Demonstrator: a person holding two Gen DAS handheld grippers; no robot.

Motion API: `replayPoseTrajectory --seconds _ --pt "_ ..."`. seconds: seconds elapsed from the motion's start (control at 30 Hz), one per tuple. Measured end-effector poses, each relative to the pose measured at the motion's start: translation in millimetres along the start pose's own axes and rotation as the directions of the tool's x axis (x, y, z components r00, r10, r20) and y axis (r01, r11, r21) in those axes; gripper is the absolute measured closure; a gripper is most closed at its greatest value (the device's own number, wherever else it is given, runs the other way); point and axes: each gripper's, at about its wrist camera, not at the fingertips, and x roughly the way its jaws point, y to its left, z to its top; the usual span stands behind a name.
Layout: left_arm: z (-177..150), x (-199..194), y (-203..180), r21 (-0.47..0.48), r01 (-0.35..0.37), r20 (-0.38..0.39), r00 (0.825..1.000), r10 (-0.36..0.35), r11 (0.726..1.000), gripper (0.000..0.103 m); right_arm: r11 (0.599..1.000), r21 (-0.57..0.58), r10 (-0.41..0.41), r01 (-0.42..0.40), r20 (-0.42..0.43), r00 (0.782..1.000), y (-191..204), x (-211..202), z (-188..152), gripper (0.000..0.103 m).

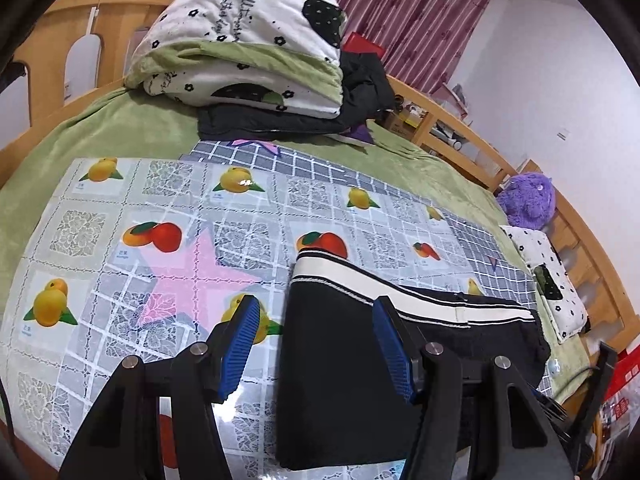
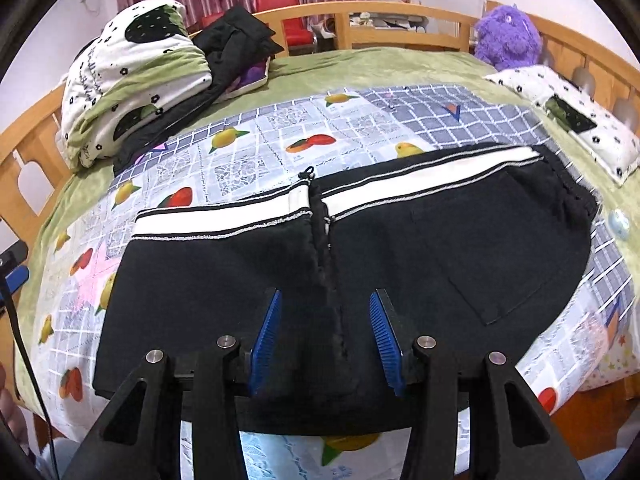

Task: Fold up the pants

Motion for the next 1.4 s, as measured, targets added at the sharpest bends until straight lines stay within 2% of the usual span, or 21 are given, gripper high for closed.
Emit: replayPoseTrajectory --seconds 0.13,0.3,0.37,0.47,0.6,0.73,0.9,1.03,1.1,1.17,1.27,1.4 --pt "-2 4 6 0.0 -0.032 -0.011 0.999 0.032 0.999 0.047 1.0 -0.018 0.002 -0.002 -0.02 1.0 -9 4 -13 0.057" --pt "-14 9 6 0.048 -0.081 -0.016 0.996 0.082 0.996 0.047 0.995 -0.056 0.068 -0.077 -0.136 0.988 -26 52 -47 0.056" --pt "-20 11 7 0.044 -0.075 -0.035 0.996 0.076 0.996 0.047 0.991 -0.051 0.121 -0.127 -0.109 0.987 -32 54 -55 0.056" --pt "-35 15 10 0.024 -0.048 -0.084 0.995 0.05 0.999 0.047 0.979 -0.092 0.176 -0.181 -0.057 0.983 -40 35 -52 0.056" --pt "-66 31 19 -0.07 -0.009 -0.175 0.984 -0.003 0.998 0.047 0.97 -0.146 0.199 -0.194 0.019 0.98 -64 8 -36 0.056" --pt "-88 54 20 -0.124 -0.011 -0.246 0.969 -0.02 0.992 0.047 0.97 -0.144 0.203 -0.197 0.023 0.979 -96 3 -12 0.056" --pt "-101 78 12 -0.107 -0.011 -0.294 0.956 -0.021 0.994 0.047 0.972 -0.123 0.203 -0.199 0.022 0.979 -130 8 4 0.056" --pt "-107 81 11 -0.118 -0.001 -0.246 0.969 -0.028 0.993 0.047 0.976 -0.066 0.21 -0.209 0.011 0.978 -154 20 2 0.056" --pt "-105 83 7 -0.107 -0.014 -0.245 0.969 -0.013 0.994 0.048 0.975 -0.014 0.223 -0.223 -0.026 0.975 -166 33 -4 0.056" --pt "-103 85 3 -0.093 -0.04 -0.243 0.97 0.016 0.995 0.058 0.973 0.012 0.233 -0.232 -0.06 0.971 -171 41 -6 0.056" --pt "-102 85 3 -0.103 -0.049 -0.246 0.969 0.022 0.994 0.058 0.972 0.019 0.233 -0.233 -0.06 0.971 -175 44 -8 0.056" --pt "-100 87 9 -0.133 -0.03 -0.257 0.966 -0.005 0.991 0.057 0.979 0.011 0.202 -0.201 -0.058 0.978 -180 40 -11 0.056"
